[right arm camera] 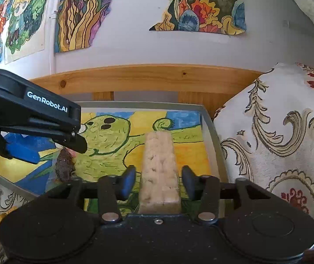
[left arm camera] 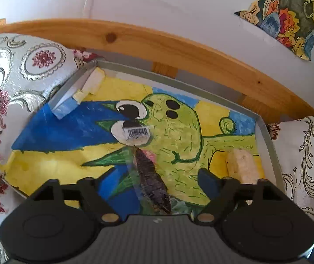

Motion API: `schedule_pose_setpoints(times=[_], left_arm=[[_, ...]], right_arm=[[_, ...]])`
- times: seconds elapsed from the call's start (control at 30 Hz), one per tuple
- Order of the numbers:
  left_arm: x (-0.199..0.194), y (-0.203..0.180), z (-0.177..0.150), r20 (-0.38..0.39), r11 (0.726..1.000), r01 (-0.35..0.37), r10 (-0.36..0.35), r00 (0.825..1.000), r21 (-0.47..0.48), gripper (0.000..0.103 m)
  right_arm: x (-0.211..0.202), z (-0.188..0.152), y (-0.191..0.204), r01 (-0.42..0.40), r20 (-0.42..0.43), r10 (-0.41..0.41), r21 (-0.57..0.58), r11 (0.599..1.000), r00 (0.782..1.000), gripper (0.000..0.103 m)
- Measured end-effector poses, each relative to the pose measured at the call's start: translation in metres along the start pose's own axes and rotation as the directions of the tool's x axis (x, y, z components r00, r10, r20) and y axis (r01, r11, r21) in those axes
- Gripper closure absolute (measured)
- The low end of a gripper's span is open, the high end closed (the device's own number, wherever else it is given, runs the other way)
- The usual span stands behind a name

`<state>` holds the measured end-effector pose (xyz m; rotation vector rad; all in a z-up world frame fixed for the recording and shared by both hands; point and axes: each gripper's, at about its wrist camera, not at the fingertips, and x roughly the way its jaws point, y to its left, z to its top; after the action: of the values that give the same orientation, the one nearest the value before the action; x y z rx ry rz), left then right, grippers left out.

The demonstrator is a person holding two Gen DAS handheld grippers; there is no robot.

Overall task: Organize snacks
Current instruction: 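Lower both held snacks into the grey tray and open both tools, then withdraw both open tools from the tray back toward the snack pile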

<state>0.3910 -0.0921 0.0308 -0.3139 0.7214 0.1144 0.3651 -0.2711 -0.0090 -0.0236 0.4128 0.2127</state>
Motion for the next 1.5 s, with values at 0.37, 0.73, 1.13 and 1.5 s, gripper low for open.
schedule_pose_setpoints(times=[0.37, 0.73, 1.13, 1.5], left_arm=[[-0.062, 0.019, -0.016, 0.18, 1.0, -0.01, 0.006, 0.984, 0.02, 0.001], [-0.129, 0.044, -0.053, 0.278, 0.999, -0.037, 0.025, 0.96, 0.038, 0.001], [-0.176, 0.077, -0.106, 0.298, 0.997, -0.058, 0.042, 0.954, 0.044, 0.001], [-0.21, 0.105, -0.147, 0.305, 0.995, -0.067, 0.04, 0.952, 0.079, 0.001]], right_arm=[[-0.046, 0.006, -0.004, 0.038, 0.095, -0.04, 0.018, 0.999, 0.995, 0.011], [-0.121, 0.009, 0.0, 0.045, 0.212, -0.059, 0.069, 0.997, 0.976, 0.001], [-0.187, -0.011, 0.017, 0.035, 0.24, -0.046, 0.05, 0.998, 0.97, 0.001], [-0.236, -0.038, 0.03, 0.031, 0.199, -0.036, 0.03, 0.999, 0.979, 0.001]])
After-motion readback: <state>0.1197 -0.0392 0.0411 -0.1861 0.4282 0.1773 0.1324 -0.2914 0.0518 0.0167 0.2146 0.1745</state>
